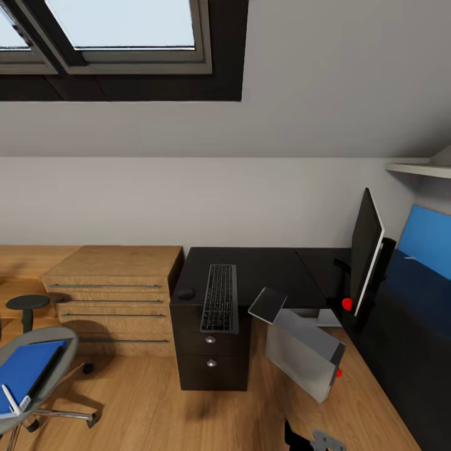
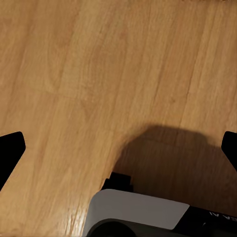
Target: In the bedroom, organize the workspace by keeping the computer under the desk, ensuring the monitor is on the desk, placing the keyboard on the desk next to the monitor, placing the mouse on the desk next to the keyboard, moving the folder from the swivel chair onto the desk next to the mouse, stacking the notebook on top of the folder with the pen on top of the notebook, and positioning the swivel chair next to the desk.
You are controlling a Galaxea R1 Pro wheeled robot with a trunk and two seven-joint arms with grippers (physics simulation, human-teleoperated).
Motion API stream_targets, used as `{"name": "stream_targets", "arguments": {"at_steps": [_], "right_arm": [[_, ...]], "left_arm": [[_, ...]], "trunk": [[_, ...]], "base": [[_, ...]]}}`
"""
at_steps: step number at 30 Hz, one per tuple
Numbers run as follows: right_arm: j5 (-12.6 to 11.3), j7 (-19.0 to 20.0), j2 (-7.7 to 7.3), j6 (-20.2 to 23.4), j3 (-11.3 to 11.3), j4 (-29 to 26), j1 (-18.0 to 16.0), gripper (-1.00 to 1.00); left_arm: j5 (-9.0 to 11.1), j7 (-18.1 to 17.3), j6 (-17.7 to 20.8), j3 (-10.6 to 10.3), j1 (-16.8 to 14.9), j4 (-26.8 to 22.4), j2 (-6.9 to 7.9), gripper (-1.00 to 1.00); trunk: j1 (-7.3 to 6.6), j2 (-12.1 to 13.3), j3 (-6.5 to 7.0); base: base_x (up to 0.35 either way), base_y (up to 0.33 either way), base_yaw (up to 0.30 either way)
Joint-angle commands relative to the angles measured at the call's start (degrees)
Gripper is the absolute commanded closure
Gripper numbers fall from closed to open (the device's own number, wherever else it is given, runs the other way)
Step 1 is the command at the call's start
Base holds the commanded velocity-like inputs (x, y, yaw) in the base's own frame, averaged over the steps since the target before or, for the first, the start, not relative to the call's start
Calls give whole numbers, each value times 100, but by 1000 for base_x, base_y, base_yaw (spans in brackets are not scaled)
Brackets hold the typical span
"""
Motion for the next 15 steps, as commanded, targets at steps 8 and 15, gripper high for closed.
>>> {"name": "stream_targets", "arguments": {"at_steps": [8,15], "right_arm": [[-3,64,-14,-40,28,103,1,-100],[553,64,-25,-47,34,129,2,-100]], "left_arm": [[57,46,-75,-39,-38,79,2,-100],[57,46,-517,-38,-42,214,-27,-100]], "trunk": [[-176,319,139],[-330,600,265]], "base": [[0,0,0],[0,0,0]]}}
